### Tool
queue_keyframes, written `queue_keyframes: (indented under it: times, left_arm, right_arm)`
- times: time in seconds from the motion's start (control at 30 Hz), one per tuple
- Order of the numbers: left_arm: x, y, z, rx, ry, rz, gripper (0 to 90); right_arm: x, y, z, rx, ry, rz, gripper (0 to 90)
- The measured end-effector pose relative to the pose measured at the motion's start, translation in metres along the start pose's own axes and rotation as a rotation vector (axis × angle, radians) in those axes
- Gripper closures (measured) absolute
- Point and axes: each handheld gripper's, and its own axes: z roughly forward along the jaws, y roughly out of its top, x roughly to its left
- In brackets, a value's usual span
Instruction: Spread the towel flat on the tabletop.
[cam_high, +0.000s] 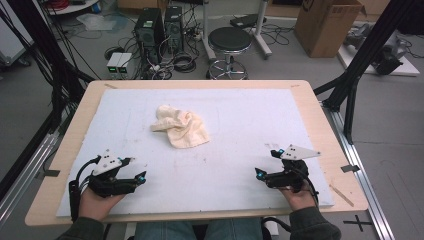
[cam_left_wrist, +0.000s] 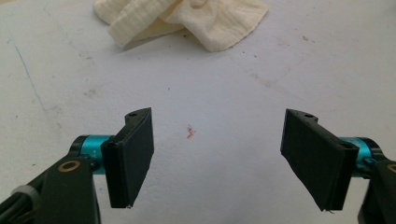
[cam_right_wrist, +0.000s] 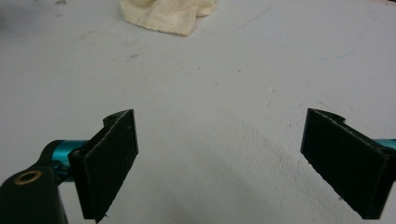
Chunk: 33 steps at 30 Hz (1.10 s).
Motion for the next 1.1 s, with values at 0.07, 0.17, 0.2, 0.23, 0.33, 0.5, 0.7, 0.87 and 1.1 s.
queue_keyframes:
  times: [0.07, 0.17, 0.2, 0.23, 0.33, 0.5, 0.7, 0.87, 1.1]
  left_arm:
    - [0.0001, 0.0002, 0.0010, 0.000, -0.001, 0.000, 26.2]
    - [0.0002, 0.0000, 0.0018, 0.003, -0.003, 0.001, 26.2]
    - [-0.0001, -0.0001, 0.0025, 0.001, -0.005, 0.002, 26.2]
    - [-0.0003, -0.0001, 0.0026, 0.002, -0.007, 0.002, 26.2]
    - [-0.0010, 0.0004, 0.0030, 0.001, -0.008, 0.006, 26.2]
    - [-0.0024, 0.0008, 0.0022, -0.002, -0.008, 0.006, 26.2]
    - [-0.0024, 0.0009, 0.0027, -0.006, -0.011, 0.003, 26.3]
    - [-0.0031, 0.0019, 0.0035, -0.012, -0.015, 0.006, 26.3]
    - [-0.0038, 0.0026, 0.0049, -0.010, -0.017, 0.010, 26.5]
  right_arm:
    - [-0.0010, -0.0003, 0.0005, -0.001, 0.003, -0.006, 10.2]
    - [-0.0010, -0.0004, 0.0009, 0.000, 0.002, 0.002, 10.2]
    - [-0.0011, -0.0005, 0.0010, -0.001, 0.002, 0.002, 10.3]
    - [-0.0009, -0.0006, 0.0011, -0.001, 0.004, 0.003, 10.2]
    - [-0.0005, -0.0006, 0.0008, -0.003, 0.008, 0.000, 10.3]
    - [0.0000, -0.0009, 0.0005, -0.002, 0.007, 0.007, 10.2]
    - [0.0009, -0.0002, 0.0006, -0.006, 0.007, 0.004, 10.2]
    - [0.0020, 0.0014, 0.0022, -0.006, 0.010, -0.005, 10.2]
    - [0.0017, 0.0051, 0.0045, -0.007, 0.007, 0.000, 10.2]
